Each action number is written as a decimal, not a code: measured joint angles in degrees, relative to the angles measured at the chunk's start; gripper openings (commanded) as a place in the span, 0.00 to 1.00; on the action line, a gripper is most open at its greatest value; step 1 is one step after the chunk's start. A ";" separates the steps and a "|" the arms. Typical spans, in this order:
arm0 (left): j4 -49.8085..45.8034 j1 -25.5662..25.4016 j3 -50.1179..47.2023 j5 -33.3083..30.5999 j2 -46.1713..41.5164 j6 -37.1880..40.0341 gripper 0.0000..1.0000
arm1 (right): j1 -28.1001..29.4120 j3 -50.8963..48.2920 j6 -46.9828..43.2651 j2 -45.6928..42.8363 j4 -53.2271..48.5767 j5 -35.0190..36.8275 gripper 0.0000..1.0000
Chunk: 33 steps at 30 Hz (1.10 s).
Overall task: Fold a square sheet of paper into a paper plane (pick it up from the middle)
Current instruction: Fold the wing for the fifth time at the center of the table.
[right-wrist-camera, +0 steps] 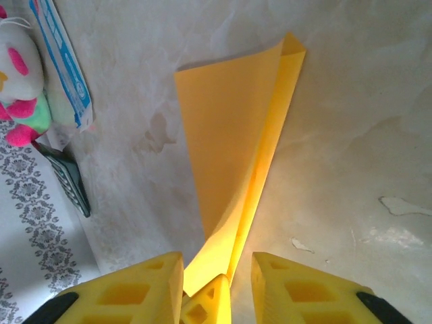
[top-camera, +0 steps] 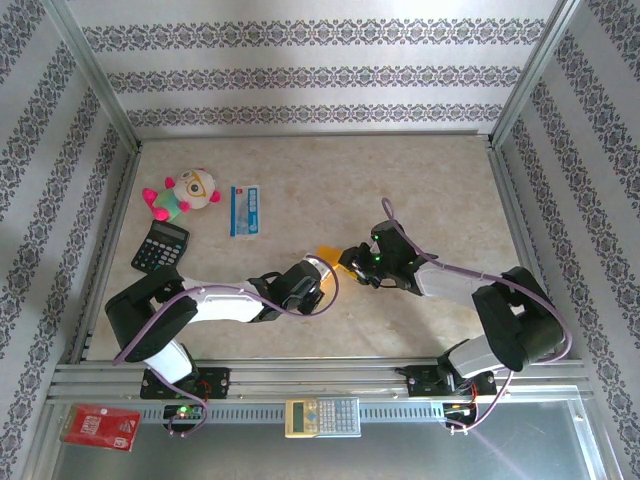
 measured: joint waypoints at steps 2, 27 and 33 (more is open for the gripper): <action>0.07 0.00 0.00 0.09 0.00 -0.02 0.02 | -0.46 0.04 -0.55 1.22 0.00 -0.50 0.36; 10.84 3.67 -4.48 17.46 0.00 -15.67 0.00 | -6.82 1.27 -9.22 -0.55 -4.83 -3.04 0.37; 14.95 5.33 -6.05 21.77 0.00 -20.17 0.00 | -6.82 1.29 -11.54 -0.55 -6.32 -4.28 0.38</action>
